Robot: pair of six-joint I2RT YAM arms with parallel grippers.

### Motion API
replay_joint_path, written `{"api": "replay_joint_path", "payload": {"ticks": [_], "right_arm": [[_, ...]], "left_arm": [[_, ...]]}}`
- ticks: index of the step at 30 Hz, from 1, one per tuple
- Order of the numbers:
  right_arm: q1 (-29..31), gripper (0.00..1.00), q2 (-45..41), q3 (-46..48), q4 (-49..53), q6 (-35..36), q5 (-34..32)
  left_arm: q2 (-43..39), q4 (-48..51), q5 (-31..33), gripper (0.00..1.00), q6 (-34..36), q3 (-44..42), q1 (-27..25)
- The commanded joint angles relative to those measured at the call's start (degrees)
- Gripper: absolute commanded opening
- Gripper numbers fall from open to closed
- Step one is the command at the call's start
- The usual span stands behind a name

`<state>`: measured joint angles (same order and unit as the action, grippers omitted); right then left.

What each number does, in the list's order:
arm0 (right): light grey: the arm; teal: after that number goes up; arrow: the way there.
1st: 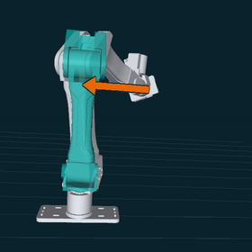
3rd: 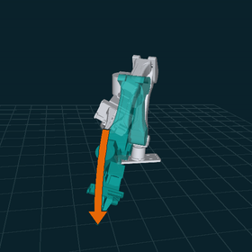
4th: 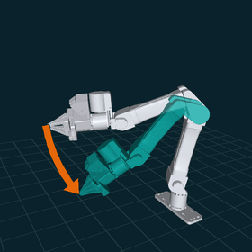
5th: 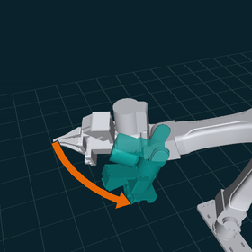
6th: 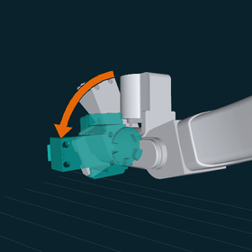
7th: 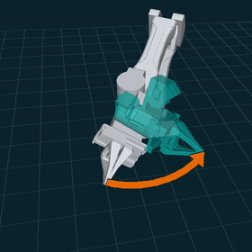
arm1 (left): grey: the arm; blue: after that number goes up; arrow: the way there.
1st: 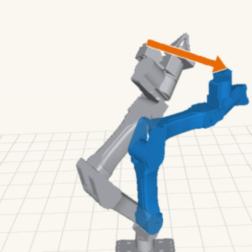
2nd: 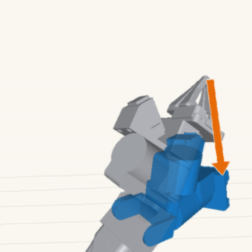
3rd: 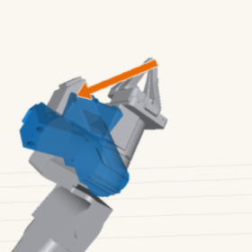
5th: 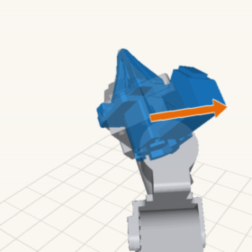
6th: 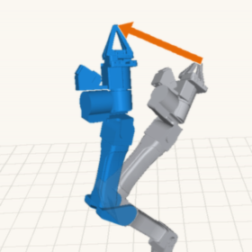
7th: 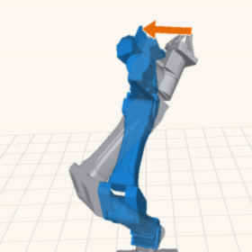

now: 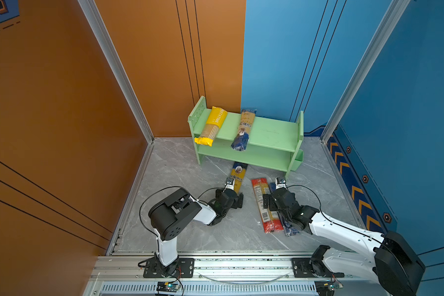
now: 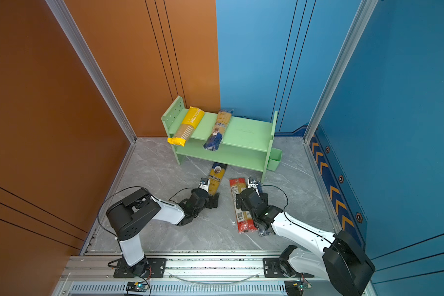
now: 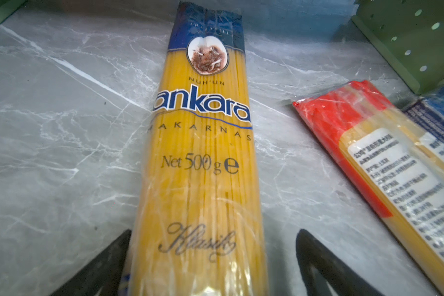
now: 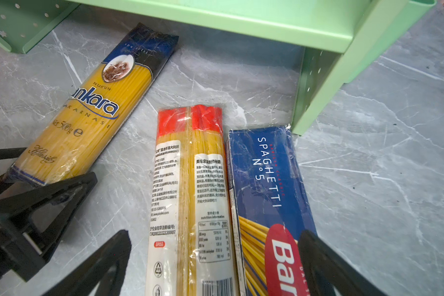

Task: Place and organize the pasta boxes and bags onto the shelf
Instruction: 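Lower the left gripper around the ankara pack's lower end and close it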

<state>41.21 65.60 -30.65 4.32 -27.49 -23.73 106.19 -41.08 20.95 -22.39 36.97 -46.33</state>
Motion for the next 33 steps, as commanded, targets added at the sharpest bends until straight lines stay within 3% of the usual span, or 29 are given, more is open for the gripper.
{"api": "replay_joint_path", "payload": {"ticks": [1,33], "right_arm": [[-0.4,1.0,-1.1,1.1,0.2,-1.4,0.6],[-2.4,1.0,-3.2,3.5,-1.2,-2.6,1.2]], "left_arm": [[1.9,-2.9,0.9,0.98,0.7,0.4,-0.6],[7.4,-9.3,4.6,0.98,1.2,0.0,-0.6]]}}
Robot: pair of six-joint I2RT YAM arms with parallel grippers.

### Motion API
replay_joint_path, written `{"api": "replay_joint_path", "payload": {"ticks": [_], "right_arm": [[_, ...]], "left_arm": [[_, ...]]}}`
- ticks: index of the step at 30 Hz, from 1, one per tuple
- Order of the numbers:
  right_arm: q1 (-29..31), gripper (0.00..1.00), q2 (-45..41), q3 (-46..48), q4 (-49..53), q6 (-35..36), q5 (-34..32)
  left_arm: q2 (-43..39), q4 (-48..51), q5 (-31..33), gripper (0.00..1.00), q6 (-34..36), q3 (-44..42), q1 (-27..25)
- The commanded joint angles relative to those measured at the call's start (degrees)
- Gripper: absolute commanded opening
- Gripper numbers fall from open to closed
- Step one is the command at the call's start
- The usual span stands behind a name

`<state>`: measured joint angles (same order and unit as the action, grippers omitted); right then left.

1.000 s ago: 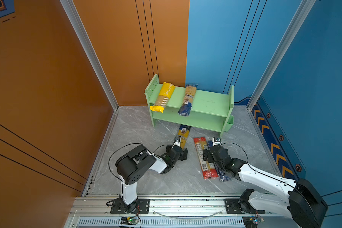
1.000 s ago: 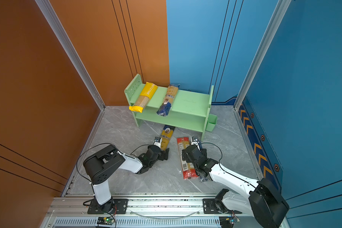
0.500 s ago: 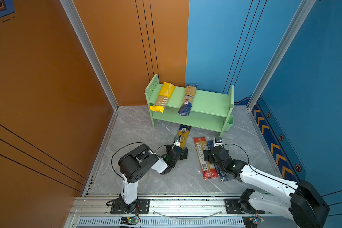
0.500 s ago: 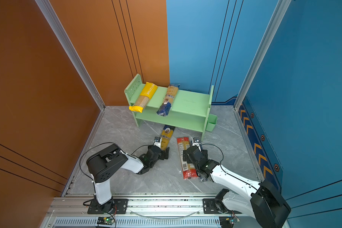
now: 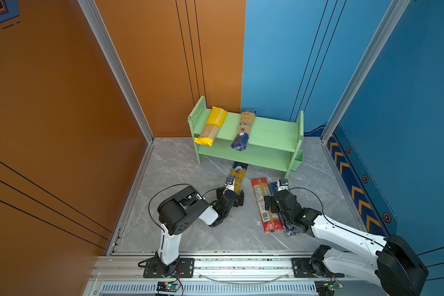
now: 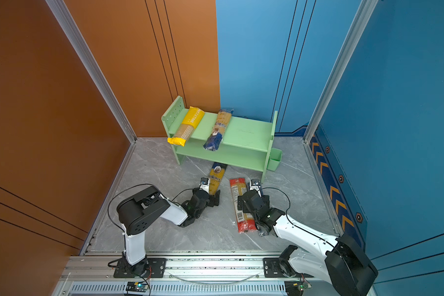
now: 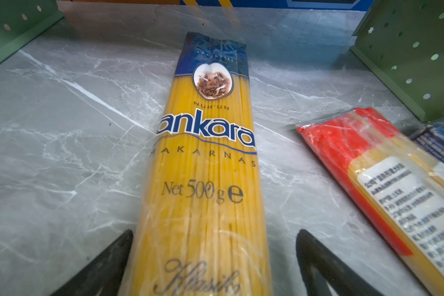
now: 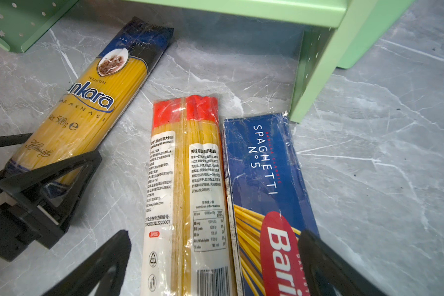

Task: Place and organize the pasta boxes and bags onto the shelf
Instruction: 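Lower the left gripper around the ankara pack's lower end and close it, then pull the gripped ankara pack toward the robot with the left gripper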

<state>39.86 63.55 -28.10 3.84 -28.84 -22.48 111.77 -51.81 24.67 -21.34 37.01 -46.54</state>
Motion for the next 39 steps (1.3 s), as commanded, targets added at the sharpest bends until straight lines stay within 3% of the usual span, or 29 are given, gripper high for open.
{"api": "replay_joint_path", "payload": {"ticks": [1,15,31,35,39], "right_arm": [[-1.1,1.0,-1.1,0.9,-0.8,-1.2,0.1],[-1.5,1.0,-0.6,1.1,-1.9,-1.6,0.7],[-2.1,1.0,-0.2,1.2,-2.3,-1.7,1.0],[-2.1,1.0,-0.1,1.3,-2.3,-1.7,1.2],[-2.2,1.0,0.1,1.5,-2.5,-1.9,1.3]], "left_arm": [[1.9,1.5,0.9,0.98,0.1,-0.1,-0.4],[2.9,1.5,0.9,1.0,-0.4,-0.4,-0.4],[3.8,1.5,-0.9,0.78,0.4,-0.1,-0.4],[3.8,1.6,-1.5,0.65,0.9,-0.1,-0.4],[3.8,1.6,-1.3,0.63,1.0,-0.1,-0.4]]}}
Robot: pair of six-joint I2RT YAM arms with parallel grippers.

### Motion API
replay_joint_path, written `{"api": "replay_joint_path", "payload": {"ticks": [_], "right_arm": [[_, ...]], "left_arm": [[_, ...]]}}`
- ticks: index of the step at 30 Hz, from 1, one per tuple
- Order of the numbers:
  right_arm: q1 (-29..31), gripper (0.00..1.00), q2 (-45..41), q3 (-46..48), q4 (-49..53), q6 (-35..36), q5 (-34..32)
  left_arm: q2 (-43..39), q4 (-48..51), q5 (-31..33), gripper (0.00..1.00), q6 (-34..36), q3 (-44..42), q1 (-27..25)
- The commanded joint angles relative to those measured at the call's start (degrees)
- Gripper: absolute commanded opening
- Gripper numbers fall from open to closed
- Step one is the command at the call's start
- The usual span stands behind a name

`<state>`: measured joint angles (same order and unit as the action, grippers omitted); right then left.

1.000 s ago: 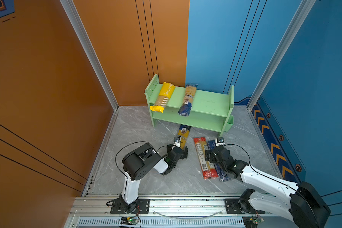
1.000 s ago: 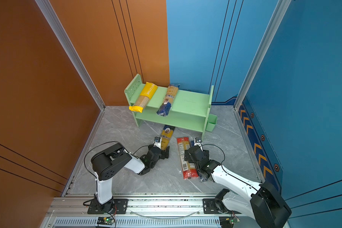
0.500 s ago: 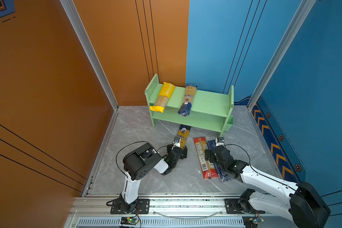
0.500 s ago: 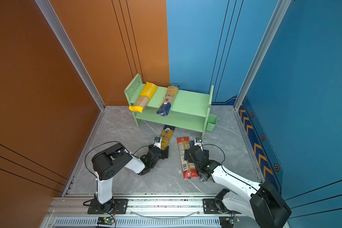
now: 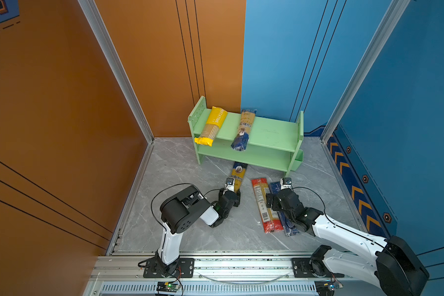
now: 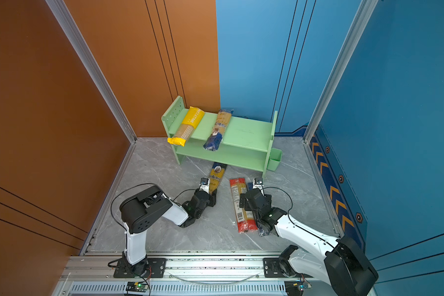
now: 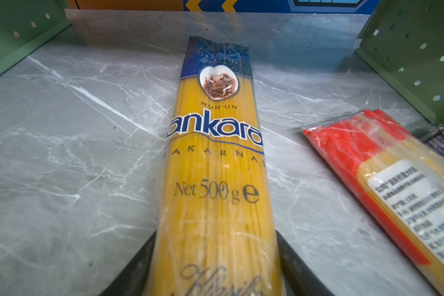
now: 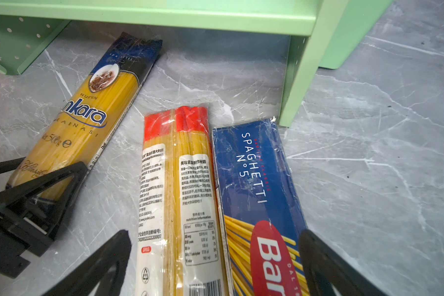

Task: Place and organize the pasta boxes and bags onto the shelf
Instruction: 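Pull the gripped ankara pack toward the robot with the left gripper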

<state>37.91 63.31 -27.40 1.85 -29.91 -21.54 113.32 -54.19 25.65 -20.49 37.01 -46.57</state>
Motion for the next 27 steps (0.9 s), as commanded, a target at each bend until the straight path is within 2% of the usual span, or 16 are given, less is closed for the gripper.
{"api": "replay_joint_path", "payload": {"ticks": [1,11,15,18,27], "right_arm": [[-0.3,1.0,0.3,0.7,-0.5,-0.9,0.3],[-0.3,1.0,0.1,0.9,-0.3,-1.0,0.3],[-0.4,1.0,0.0,0.8,-0.2,-1.1,0.3],[-0.4,1.0,0.0,0.9,-0.2,-1.2,0.4],[-0.4,1.0,0.2,0.9,0.0,-1.5,0.4]], "left_arm": [[2.3,4.0,-2.2,0.62,0.1,-0.2,-0.3],[2.5,4.0,-2.3,0.4,-0.2,-0.2,-0.3],[2.5,4.0,-2.8,0.22,0.0,-0.4,-0.4],[2.7,4.0,-2.9,0.0,0.0,-0.4,-0.4],[1.5,4.0,-3.2,0.0,-2.6,-1.6,-0.3]]}}
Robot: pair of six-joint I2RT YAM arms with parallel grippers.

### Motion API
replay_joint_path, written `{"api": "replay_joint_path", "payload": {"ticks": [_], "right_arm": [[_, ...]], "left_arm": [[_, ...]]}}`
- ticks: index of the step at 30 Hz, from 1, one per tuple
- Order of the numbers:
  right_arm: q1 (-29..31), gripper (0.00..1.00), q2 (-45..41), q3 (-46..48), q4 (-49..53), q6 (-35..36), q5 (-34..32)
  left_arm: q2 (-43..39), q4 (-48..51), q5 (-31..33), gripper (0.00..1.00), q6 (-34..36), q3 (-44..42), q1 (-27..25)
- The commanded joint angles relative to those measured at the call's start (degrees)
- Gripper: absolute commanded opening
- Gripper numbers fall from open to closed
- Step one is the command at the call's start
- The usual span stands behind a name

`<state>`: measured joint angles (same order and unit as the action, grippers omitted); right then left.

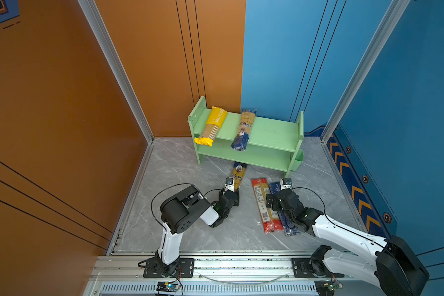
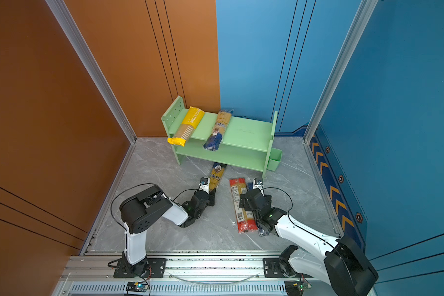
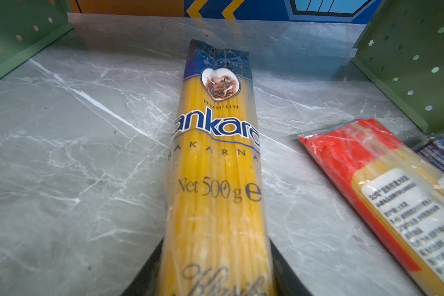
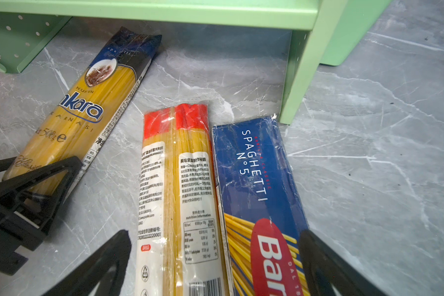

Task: Place and organize the pasta boxes and bags onto the shelf
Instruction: 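Pull the gripped ankara pack toward the robot with the left gripper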

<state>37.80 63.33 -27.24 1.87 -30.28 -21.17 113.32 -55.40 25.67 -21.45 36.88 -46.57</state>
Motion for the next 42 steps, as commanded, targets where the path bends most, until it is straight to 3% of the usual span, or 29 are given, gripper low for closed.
{"api": "replay_joint_path", "payload": {"ticks": [1,17,35,42], "right_arm": [[-0.3,1.0,0.2,0.7,0.0,-1.1,-0.1],[-0.4,1.0,0.9,0.7,0.0,-1.5,0.1],[-1.1,1.0,2.3,0.5,-0.2,-1.4,0.7],[-1.3,1.0,2.6,0.6,-0.3,-1.3,0.9]], "left_arm": [[1.0,5.2,-3.3,0.0,-1.8,-1.8,-0.4],[-8.1,10.4,-1.8,0.0,-2.5,-5.5,-1.8],[-24.9,32.9,2.2,0.0,-4.5,-4.4,-5.0],[-33.3,43.5,0.5,0.0,-6.0,-2.5,-5.5]]}}
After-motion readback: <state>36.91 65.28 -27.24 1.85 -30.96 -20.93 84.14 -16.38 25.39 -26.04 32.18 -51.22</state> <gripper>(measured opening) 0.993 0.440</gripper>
